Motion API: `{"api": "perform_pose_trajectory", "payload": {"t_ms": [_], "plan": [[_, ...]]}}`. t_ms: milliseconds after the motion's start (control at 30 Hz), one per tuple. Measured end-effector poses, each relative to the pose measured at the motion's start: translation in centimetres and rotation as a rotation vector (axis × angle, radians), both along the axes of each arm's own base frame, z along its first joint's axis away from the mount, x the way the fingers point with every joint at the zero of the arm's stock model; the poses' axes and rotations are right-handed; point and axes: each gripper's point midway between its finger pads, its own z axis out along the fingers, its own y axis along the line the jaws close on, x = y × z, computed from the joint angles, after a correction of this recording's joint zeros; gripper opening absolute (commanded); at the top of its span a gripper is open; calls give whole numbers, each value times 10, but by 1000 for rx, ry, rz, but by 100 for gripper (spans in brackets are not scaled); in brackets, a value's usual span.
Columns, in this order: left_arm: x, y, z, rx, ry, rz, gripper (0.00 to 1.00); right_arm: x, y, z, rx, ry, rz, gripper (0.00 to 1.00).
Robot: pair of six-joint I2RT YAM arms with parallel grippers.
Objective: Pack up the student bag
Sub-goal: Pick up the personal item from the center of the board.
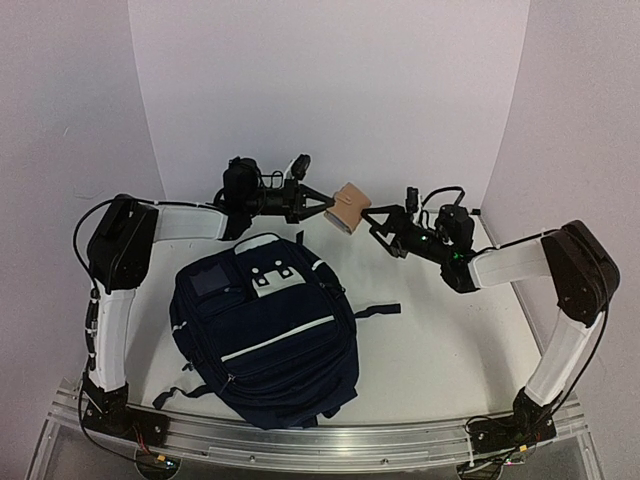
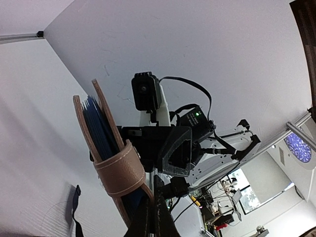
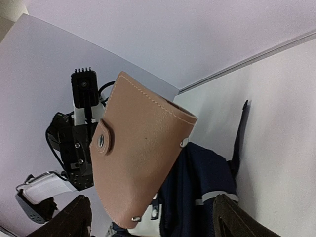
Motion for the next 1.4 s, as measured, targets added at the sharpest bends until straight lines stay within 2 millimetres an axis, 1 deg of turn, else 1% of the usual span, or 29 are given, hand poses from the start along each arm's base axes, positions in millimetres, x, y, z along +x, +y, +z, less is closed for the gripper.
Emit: {"api": "perform_pose_trajectory", "payload": {"t_ms": [100, 167, 233, 300, 333, 433, 500, 533, 633, 667, 700, 733, 800, 833, 933, 1033, 1100, 1167, 1233, 1300, 1400], "plan": [[-12, -6, -1, -4, 6, -38, 0, -7, 4, 13, 55, -13, 45, 71], [-20, -9, -6, 3, 18, -59, 0, -10, 6, 20, 82, -22, 67, 63], [-27, -12, -9, 9, 23, -78, 0, -10, 6, 22, 97, -14, 76, 50], [-33, -13, -10, 13, 23, -88, 0, -10, 6, 21, 112, -4, 83, 34], [-36, -13, -10, 15, 23, -91, 0, -11, 7, 20, 117, 0, 88, 28], [-43, -11, -3, 13, 12, -91, 0, -14, 8, 19, 137, 14, 101, 13], [-46, -8, 1, 13, 1, -82, 0, -18, 10, 22, 148, -3, 117, 3], [-47, -7, 1, 16, 2, -74, 0, -20, 10, 25, 155, -12, 122, 0], [-48, -5, -1, 33, 9, -54, 1, -25, 11, 29, 162, -34, 131, 0], [-48, -4, -2, 37, 8, -48, 4, -26, 11, 29, 161, -37, 132, 0], [-50, -4, -4, 45, 9, -45, 13, -29, 10, 28, 159, -37, 131, 0], [-51, -4, -5, 55, 12, -42, 25, -32, 9, 28, 156, -39, 129, 0], [-55, -5, -8, 80, 11, -33, 45, -37, 6, 28, 146, -43, 119, 0], [-56, -4, -8, 98, 12, -22, 51, -38, 4, 27, 135, -40, 105, 0], [-61, 2, -7, 176, -24, 38, 66, -39, -5, 25, 75, -31, 47, 0], [-66, 13, -11, 307, -84, 131, 71, -40, -17, 30, -10, -33, -33, 0], [-73, 21, -18, 413, -139, 183, 73, -43, -29, 35, -82, -41, -97, 0], [-89, 24, -30, 539, -199, 211, 75, -46, -42, 37, -148, -42, -149, 0], [-113, 23, -47, 657, -261, 204, 75, -50, -55, 37, -214, -40, -198, 0], [-145, 22, -68, 771, -319, 165, 76, -54, -64, 34, -268, -29, -231, 0], [-197, 23, -99, 911, -398, 75, 83, -56, -75, 22, -337, 0, -262, 0]]}}
